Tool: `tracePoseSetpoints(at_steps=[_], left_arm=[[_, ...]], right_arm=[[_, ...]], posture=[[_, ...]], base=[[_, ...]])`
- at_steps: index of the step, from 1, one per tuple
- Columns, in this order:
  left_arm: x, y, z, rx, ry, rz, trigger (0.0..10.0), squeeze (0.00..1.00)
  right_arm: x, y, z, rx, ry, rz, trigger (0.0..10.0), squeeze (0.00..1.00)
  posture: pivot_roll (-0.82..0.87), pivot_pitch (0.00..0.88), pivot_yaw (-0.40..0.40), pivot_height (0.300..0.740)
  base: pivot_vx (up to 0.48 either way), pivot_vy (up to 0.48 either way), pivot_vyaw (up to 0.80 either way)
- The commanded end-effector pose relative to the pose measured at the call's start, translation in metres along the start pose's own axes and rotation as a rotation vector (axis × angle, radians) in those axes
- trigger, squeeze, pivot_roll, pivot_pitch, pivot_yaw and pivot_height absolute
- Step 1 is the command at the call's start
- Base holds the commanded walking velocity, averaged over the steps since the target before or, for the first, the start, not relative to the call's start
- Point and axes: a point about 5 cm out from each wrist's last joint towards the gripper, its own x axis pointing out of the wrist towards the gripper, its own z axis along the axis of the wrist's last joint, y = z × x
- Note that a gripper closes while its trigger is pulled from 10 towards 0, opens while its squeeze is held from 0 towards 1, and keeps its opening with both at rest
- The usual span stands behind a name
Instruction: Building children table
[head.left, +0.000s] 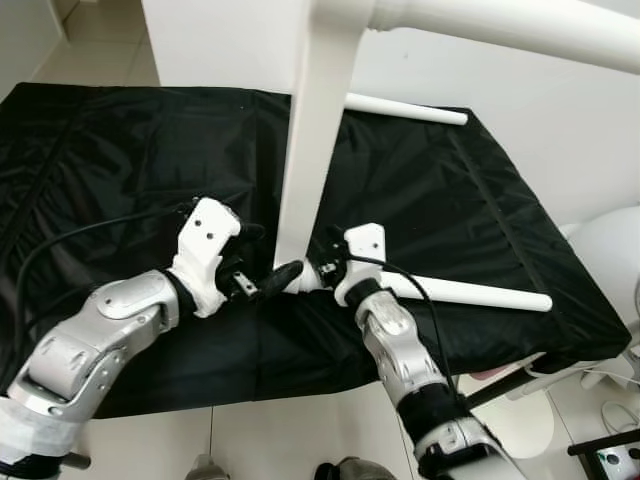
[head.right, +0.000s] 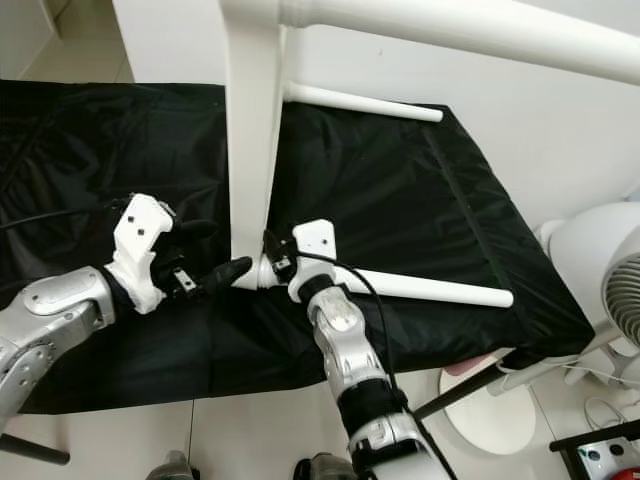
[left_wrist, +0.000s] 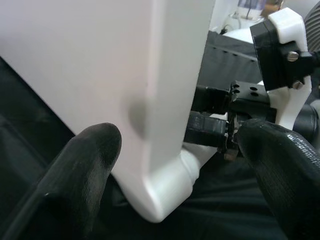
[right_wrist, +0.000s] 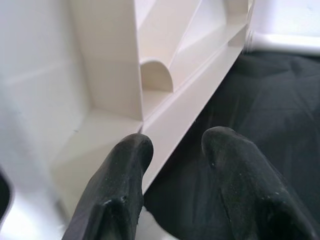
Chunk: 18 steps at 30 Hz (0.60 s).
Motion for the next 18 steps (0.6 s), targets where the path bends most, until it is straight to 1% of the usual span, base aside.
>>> tracePoseSetpoints(at_steps=[1,4,5,6,7,8,9,10,11,12,13,15,16,17,18], left_arm=[[0.004,-0.011,0.002,-0.012,-0.015,-0.067,10.0,0.0],[0.006,-0.013,0.003,-0.021,-0.022,-0.064,10.0,0.0],[0.008,-0.016,0.004,-0.019,-0.025,-0.061,10.0,0.0],[0.008,-0.016,0.004,-0.019,-0.025,-0.061,10.0,0.0],[0.01,-0.018,0.004,-0.017,-0.025,-0.054,10.0,0.0],[0.01,-0.018,0.004,-0.017,-0.025,-0.054,10.0,0.0],[0.014,-0.019,0.006,-0.018,-0.032,-0.029,10.0,0.0],[0.014,-0.019,0.006,-0.018,-0.032,-0.029,10.0,0.0],[0.017,-0.018,0.007,-0.031,-0.034,-0.002,10.0,0.0],[0.017,-0.018,0.007,-0.031,-0.034,-0.002,10.0,0.0],[0.022,-0.014,0.009,-0.027,-0.035,0.056,10.0,0.0],[0.022,-0.014,0.009,-0.027,-0.035,0.056,10.0,0.0],[0.023,-0.013,0.009,-0.031,-0.03,0.07,10.0,0.0],[0.024,-0.011,0.007,0.006,-0.026,0.101,10.0,0.0],[0.024,-0.011,0.007,0.006,-0.026,0.101,10.0,0.0]], right_arm=[[-0.009,-0.012,0.013,0.0,-0.089,-0.048,10.0,0.0],[-0.014,-0.015,0.016,-0.002,-0.107,-0.066,10.0,0.0],[-0.019,-0.019,0.018,-0.006,-0.116,-0.085,10.0,0.0],[-0.019,-0.019,0.018,-0.006,-0.116,-0.085,10.0,0.0],[-0.025,-0.024,0.02,-0.019,-0.128,-0.108,10.0,0.0],[-0.025,-0.024,0.02,-0.019,-0.128,-0.108,10.0,0.0],[-0.032,-0.029,0.023,-0.032,-0.136,-0.137,10.0,0.0],[-0.032,-0.029,0.023,-0.032,-0.136,-0.137,10.0,0.0],[-0.039,-0.034,0.025,-0.042,-0.144,-0.166,10.0,0.0],[-0.039,-0.034,0.025,-0.042,-0.144,-0.166,10.0,0.0],[-0.05,-0.045,0.029,-0.069,-0.148,-0.218,10.0,0.0],[-0.05,-0.045,0.029,-0.069,-0.148,-0.218,10.0,0.0],[-0.052,-0.048,0.03,-0.074,-0.148,-0.233,10.0,0.0],[-0.056,-0.054,0.031,-0.078,-0.147,-0.251,10.0,0.0],[-0.056,-0.054,0.031,-0.078,-0.147,-0.251,10.0,0.0]], posture=[[0.12,0.056,-0.111,0.74],[0.11,0.055,-0.109,0.74],[0.11,0.053,-0.107,0.74],[0.11,0.053,-0.107,0.74],[0.1,0.048,-0.102,0.74],[0.1,0.048,-0.102,0.74],[0.1,0.045,-0.101,0.74],[0.1,0.045,-0.101,0.74],[0.1,0.044,-0.1,0.74],[0.1,0.044,-0.1,0.74],[0.1,0.038,-0.098,0.74],[0.1,0.038,-0.098,0.74],[0.1,0.038,-0.098,0.74],[0.1,0.033,-0.098,0.74],[0.1,0.033,-0.098,0.74]], base=[[0.0,0.0,0.0],[0.0,0.0,0.0],[0.0,0.0,0.0],[0.0,0.0,0.0],[0.0,0.0,0.0],[0.0,0.0,0.0],[0.0,0.0,0.0],[0.0,0.0,0.0],[0.0,0.0,0.0],[0.0,0.0,0.0],[0.0,0.0,0.0],[0.0,0.0,0.0],[0.0,0.0,0.0],[0.0,0.0,0.0],[0.0,0.0,0.0]])
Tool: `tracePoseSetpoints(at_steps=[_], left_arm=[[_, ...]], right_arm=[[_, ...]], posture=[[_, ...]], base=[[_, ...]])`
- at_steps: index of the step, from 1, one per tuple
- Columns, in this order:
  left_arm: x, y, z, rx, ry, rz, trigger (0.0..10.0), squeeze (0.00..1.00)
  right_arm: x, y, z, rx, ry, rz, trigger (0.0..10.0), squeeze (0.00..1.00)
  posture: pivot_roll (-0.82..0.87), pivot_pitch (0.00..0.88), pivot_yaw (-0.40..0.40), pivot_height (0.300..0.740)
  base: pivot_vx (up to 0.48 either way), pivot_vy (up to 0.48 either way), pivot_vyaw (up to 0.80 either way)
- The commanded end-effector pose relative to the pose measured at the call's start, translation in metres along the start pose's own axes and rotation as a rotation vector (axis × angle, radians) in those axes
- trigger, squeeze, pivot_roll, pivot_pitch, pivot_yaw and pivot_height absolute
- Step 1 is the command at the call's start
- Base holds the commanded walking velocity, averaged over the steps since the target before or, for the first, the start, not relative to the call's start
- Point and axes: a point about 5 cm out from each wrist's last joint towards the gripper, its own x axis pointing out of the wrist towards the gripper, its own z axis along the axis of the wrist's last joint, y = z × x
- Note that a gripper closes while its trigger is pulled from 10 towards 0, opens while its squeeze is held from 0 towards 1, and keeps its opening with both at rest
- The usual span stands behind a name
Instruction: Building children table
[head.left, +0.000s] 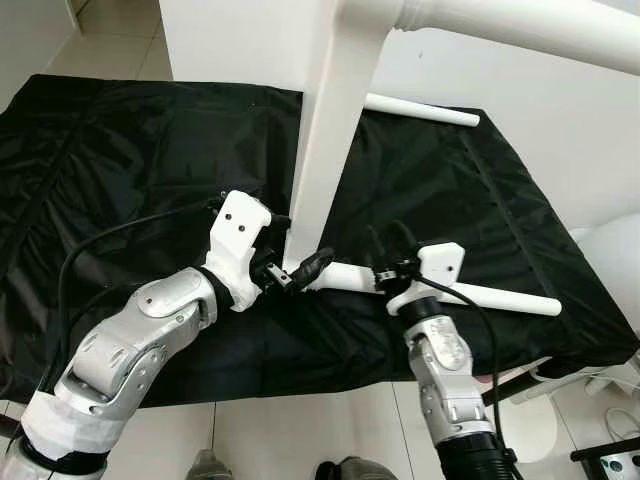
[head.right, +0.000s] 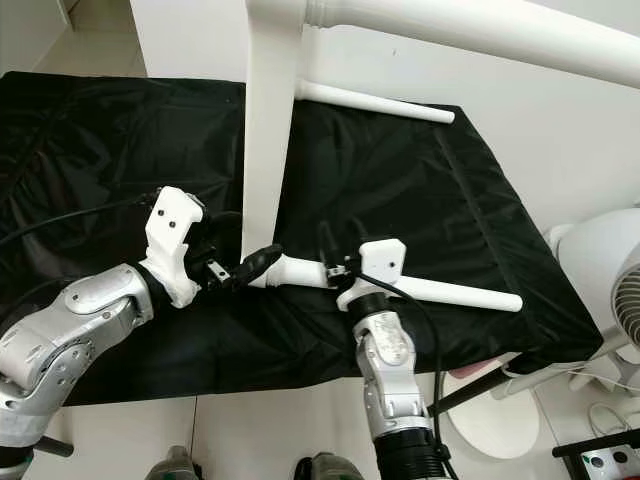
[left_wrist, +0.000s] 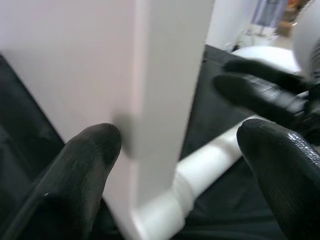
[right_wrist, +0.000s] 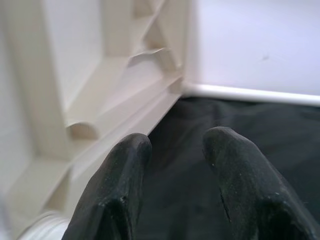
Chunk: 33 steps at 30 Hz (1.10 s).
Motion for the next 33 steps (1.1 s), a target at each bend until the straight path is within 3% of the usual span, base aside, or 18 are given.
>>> tracePoseSetpoints(at_steps=[1,3,4,7,16,17,23,33], left_arm=[[0.003,-0.001,-0.003,0.009,0.015,0.016,10.0,0.0],[0.004,0.0,-0.006,0.008,0.031,0.033,10.0,0.0],[0.006,0.003,-0.01,0.008,0.053,0.073,10.0,1.0],[0.009,0.008,-0.012,-0.025,0.069,0.15,10.0,1.0],[0.016,0.014,-0.001,-0.013,0.039,0.275,10.0,1.0],[0.021,0.015,0.001,0.008,0.038,0.347,10.0,0.0],[0.032,0.011,-0.002,0.017,0.053,0.426,10.0,0.0],[0.039,0.001,0.004,-0.009,0.029,0.35,10.0,0.0]], right_arm=[[-0.002,-0.005,-0.001,0.005,0.011,-0.022,10.0,0.0],[-0.004,-0.01,0.001,-0.007,0.012,-0.032,10.0,0.0],[-0.007,-0.018,0.003,-0.023,0.015,-0.048,10.0,0.0],[-0.012,-0.029,0.006,-0.048,0.02,-0.075,10.0,0.0],[-0.016,-0.037,0.008,-0.063,0.033,-0.101,10.0,0.0],[-0.016,-0.039,0.009,-0.071,0.032,-0.118,10.0,0.0],[-0.013,-0.042,0.01,-0.09,0.032,-0.142,10.0,0.0],[-0.015,-0.049,0.012,-0.105,0.04,-0.171,10.0,0.0]], posture=[[0.1,0.033,-0.098,0.74],[0.1,0.03,-0.097,0.74],[0.1,0.025,-0.099,0.74],[0.1,0.023,-0.1,0.74],[0.09,0.024,-0.098,0.74],[0.09,0.03,-0.096,0.74],[0.08,0.032,-0.092,0.74],[0.07,0.044,-0.079,0.74]], base=[[0.0,0.0,0.0],[0.0,0.0,0.0],[0.0,0.0,0.0],[0.0,0.0,0.0],[0.0,0.0,0.0],[0.0,0.0,0.0],[0.0,0.0,0.0],[0.0,0.0,0.0]])
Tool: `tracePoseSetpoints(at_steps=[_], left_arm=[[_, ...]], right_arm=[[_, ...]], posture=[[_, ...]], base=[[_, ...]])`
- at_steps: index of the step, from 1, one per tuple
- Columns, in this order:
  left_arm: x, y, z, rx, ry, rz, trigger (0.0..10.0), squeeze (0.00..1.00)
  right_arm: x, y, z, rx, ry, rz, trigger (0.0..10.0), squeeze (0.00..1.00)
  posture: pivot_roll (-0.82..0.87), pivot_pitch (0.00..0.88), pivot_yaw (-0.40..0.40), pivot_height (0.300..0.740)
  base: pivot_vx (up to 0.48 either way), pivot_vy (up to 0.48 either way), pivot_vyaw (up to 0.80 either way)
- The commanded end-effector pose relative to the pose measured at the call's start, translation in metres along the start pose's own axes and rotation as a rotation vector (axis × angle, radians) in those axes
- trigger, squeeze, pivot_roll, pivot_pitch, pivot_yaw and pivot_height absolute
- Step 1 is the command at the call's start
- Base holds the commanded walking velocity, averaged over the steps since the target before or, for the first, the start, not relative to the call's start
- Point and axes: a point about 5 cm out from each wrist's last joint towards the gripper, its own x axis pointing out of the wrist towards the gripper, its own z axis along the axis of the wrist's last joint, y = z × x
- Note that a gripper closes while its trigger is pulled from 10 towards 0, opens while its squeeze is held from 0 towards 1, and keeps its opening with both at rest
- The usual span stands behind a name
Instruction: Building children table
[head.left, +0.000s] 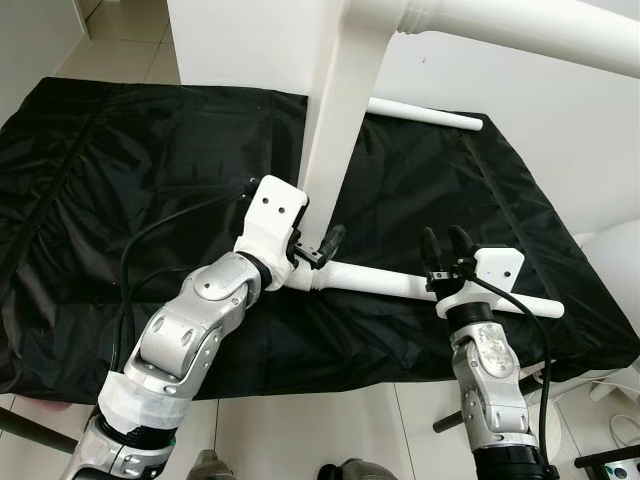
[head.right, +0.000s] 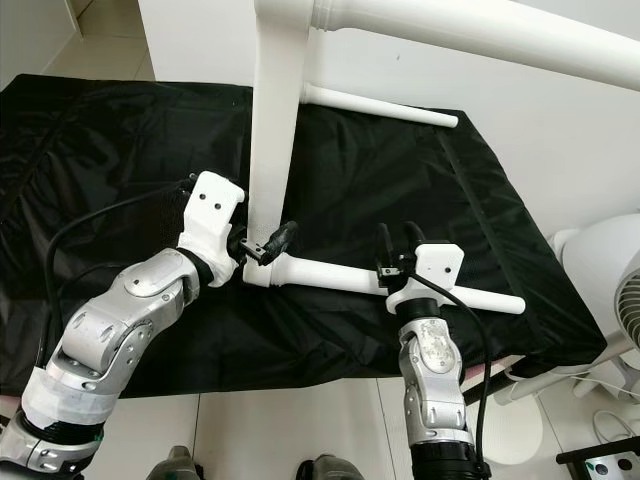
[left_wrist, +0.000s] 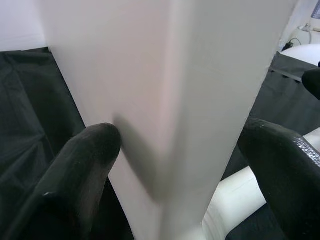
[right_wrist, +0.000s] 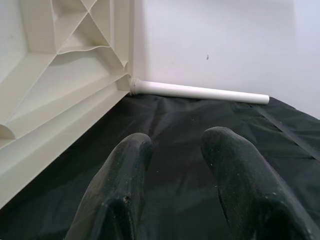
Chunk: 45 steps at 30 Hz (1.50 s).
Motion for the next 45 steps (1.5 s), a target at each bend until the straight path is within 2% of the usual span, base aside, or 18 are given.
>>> tracePoseSetpoints(at_steps=[1,7,9,10,20,24,25,26,27,31,35,38,42,44,45], left_arm=[[0.003,0.004,-0.001,-0.004,0.017,0.147,10.0,0.0],[0.009,-0.002,-0.003,-0.024,0.049,0.204,10.0,0.0],[0.012,-0.003,-0.006,-0.052,0.062,0.257,10.0,0.0],[0.015,-0.002,-0.006,-0.043,0.041,0.325,10.0,0.0],[0.02,0.004,0.003,-0.041,-0.009,0.441,10.0,0.0],[0.021,0.009,0.014,-0.07,-0.09,0.529,10.0,0.0],[0.022,0.008,0.018,-0.088,-0.134,0.535,10.0,0.0],[0.022,0.008,0.018,-0.088,-0.134,0.535,10.0,0.0],[0.022,0.005,0.023,-0.095,-0.202,0.535,10.0,0.0],[0.022,0.003,0.027,-0.114,-0.258,0.546,10.0,0.0],[0.024,0.001,0.031,-0.078,-0.286,0.555,10.0,0.0],[0.025,0.002,0.034,-0.013,-0.299,0.584,10.0,0.0],[0.026,0.004,0.034,0.019,-0.29,0.601,10.0,0.0],[0.029,0.007,0.029,0.095,-0.258,0.617,10.0,0.0],[0.029,0.007,0.029,0.095,-0.258,0.617,10.0,0.0]], right_arm=[[-0.002,-0.008,0.002,-0.018,0.005,-0.029,10.0,0.0],[-0.002,-0.009,0.002,-0.019,0.009,-0.039,10.0,0.0],[-0.001,-0.008,0.003,-0.02,0.009,-0.043,10.0,0.0],[-0.001,-0.008,0.003,-0.022,0.01,-0.048,10.0,0.0],[-0.001,-0.01,0.003,-0.027,0.013,-0.057,10.0,0.0],[0.001,-0.011,0.004,-0.03,0.012,-0.064,10.0,0.0],[0.002,-0.011,0.004,-0.029,0.011,-0.066,10.0,0.0],[0.002,-0.011,0.004,-0.029,0.011,-0.066,10.0,0.0],[0.003,-0.011,0.004,-0.032,0.01,-0.068,10.0,0.0],[0.004,-0.012,0.005,-0.033,0.007,-0.072,10.0,0.0],[0.004,-0.012,0.005,-0.034,0.008,-0.075,10.0,0.0],[0.002,-0.013,0.006,-0.036,0.01,-0.081,10.0,0.0],[0.001,-0.014,0.005,-0.037,0.012,-0.088,10.0,0.0],[0.0,-0.014,0.005,-0.038,0.013,-0.095,10.0,0.0],[0.0,-0.014,0.005,-0.038,0.013,-0.095,10.0,0.0]], posture=[[0.07,0.044,-0.079,0.74],[0.06,0.047,-0.075,0.74],[0.05,0.048,-0.075,0.74],[0.05,0.049,-0.074,0.74],[0.04,0.05,-0.075,0.74],[0.03,0.05,-0.079,0.74],[0.03,0.05,-0.079,0.74],[0.03,0.05,-0.079,0.74],[0.02,0.052,-0.077,0.74],[0.01,0.059,-0.079,0.74],[0.01,0.06,-0.081,0.74],[0.0,0.065,-0.074,0.74],[0.0,0.065,-0.071,0.74],[-0.01,0.068,-0.061,0.74],[-0.01,0.068,-0.061,0.74]], base=[[0.0,0.0,0.0],[0.0,0.0,0.0],[0.0,0.0,0.0],[0.0,0.0,0.0],[0.0,0.0,0.0],[0.0,0.0,0.0],[0.0,0.0,0.0],[0.0,0.0,0.0],[0.0,0.0,0.0],[0.0,0.0,0.0],[0.0,0.0,0.0],[0.0,0.0,0.0],[0.0,0.0,0.0],[0.0,0.0,0.0],[0.0,0.0,0.0]])
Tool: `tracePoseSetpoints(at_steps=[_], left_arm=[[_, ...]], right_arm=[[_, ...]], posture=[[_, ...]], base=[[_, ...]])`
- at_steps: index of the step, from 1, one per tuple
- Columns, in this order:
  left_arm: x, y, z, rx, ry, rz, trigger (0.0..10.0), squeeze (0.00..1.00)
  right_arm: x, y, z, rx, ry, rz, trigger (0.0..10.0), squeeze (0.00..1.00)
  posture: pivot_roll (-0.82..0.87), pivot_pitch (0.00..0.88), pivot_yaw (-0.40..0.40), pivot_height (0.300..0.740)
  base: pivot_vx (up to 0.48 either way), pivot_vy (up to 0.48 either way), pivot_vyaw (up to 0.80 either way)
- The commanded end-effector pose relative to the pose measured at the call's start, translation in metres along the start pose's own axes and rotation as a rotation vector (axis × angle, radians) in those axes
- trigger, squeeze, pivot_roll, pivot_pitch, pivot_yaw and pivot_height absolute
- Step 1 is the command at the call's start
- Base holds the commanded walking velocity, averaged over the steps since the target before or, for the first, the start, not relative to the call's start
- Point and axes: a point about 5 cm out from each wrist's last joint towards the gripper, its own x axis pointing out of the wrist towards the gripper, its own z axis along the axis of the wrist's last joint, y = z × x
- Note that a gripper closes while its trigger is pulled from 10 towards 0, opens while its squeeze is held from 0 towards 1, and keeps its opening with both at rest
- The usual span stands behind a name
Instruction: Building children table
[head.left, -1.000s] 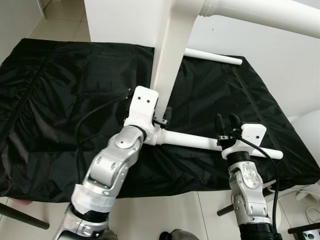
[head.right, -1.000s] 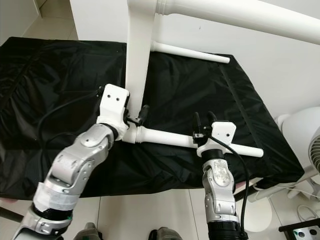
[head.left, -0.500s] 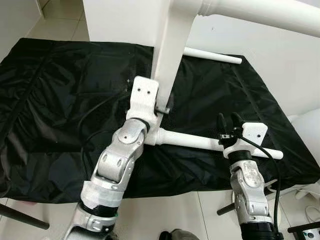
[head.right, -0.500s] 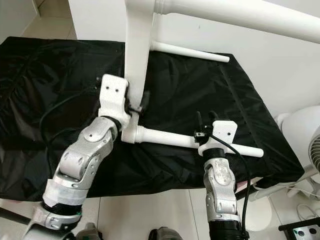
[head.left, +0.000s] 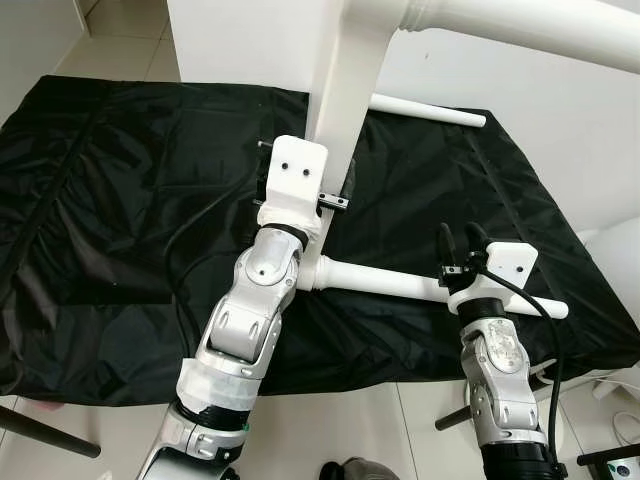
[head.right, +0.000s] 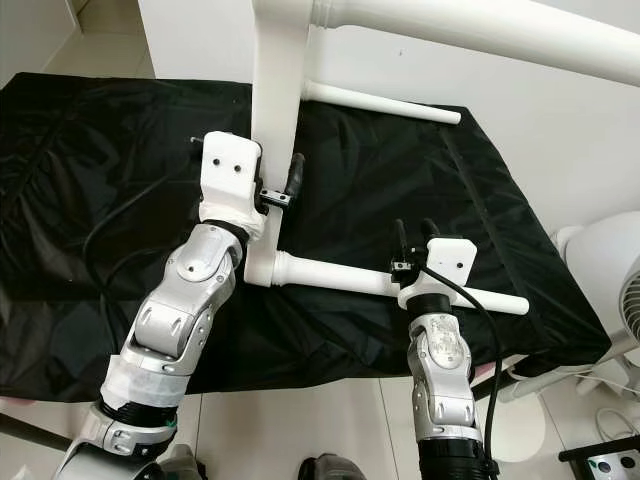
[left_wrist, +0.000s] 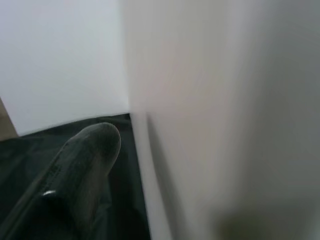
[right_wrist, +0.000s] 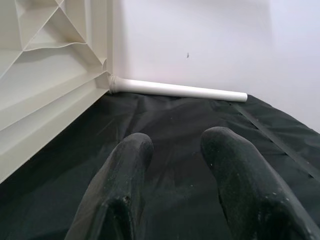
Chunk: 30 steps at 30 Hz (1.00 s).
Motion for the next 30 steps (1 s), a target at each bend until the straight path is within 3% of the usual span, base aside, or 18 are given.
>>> tracePoseSetpoints(at_steps=[1,5,13,14,15,17,18,19,20,27,30], left_arm=[[0.002,0.013,-0.005,0.042,0.024,0.232,10.0,0.0],[0.005,0.025,-0.018,0.085,0.101,0.286,10.0,0.0],[0.009,0.034,-0.02,0.062,0.146,0.293,10.0,0.0],[0.01,0.036,-0.019,0.037,0.147,0.29,8.9,0.0],[0.01,0.036,-0.019,0.037,0.147,0.29,8.9,0.0],[0.01,0.037,-0.018,0.024,0.138,0.277,4.8,0.0],[0.01,0.037,-0.018,0.024,0.138,0.277,4.8,0.0],[0.01,0.037,-0.016,0.019,0.132,0.265,1.3,0.0],[0.01,0.037,-0.015,0.012,0.13,0.263,0.0,0.0],[0.007,0.048,-0.011,0.007,0.125,0.306,0.0,0.0],[0.001,0.061,-0.003,0.011,0.111,0.363,0.0,0.0]], right_arm=[[-0.002,-0.005,-0.001,-0.006,0.012,-0.022,10.0,0.0],[-0.005,-0.006,-0.001,-0.007,0.014,-0.033,10.0,0.0],[-0.012,-0.007,-0.003,-0.012,0.026,-0.05,10.0,0.0],[-0.014,-0.007,-0.003,-0.013,0.027,-0.056,10.0,0.0],[-0.014,-0.007,-0.003,-0.013,0.027,-0.056,10.0,0.0],[-0.014,-0.007,-0.004,-0.013,0.028,-0.059,10.0,0.0],[-0.014,-0.007,-0.004,-0.013,0.028,-0.059,10.0,0.0],[-0.015,-0.007,-0.004,-0.014,0.029,-0.059,10.0,0.0],[-0.015,-0.007,-0.004,-0.013,0.029,-0.059,10.0,0.0],[-0.018,-0.007,-0.005,-0.013,0.033,-0.063,10.0,0.0],[-0.018,-0.008,-0.005,-0.016,0.039,-0.063,10.0,0.0]], posture=[[-0.01,0.068,-0.061,0.74],[-0.01,0.067,-0.051,0.74],[-0.02,0.064,-0.033,0.74],[-0.02,0.062,-0.031,0.74],[-0.02,0.062,-0.031,0.74],[-0.02,0.061,-0.029,0.74],[-0.02,0.061,-0.029,0.74],[-0.02,0.06,-0.028,0.74],[-0.02,0.059,-0.027,0.74],[-0.01,0.062,-0.027,0.74],[0.0,0.072,-0.038,0.74]], base=[[0.0,0.0,0.0],[0.0,0.0,0.0],[0.0,0.0,0.0],[0.0,0.0,0.0],[0.0,0.0,0.0],[0.0,0.0,0.0],[0.0,0.0,0.0],[0.0,0.0,0.0],[0.0,0.0,0.0],[0.0,0.0,0.0],[0.0,0.0,0.0]])
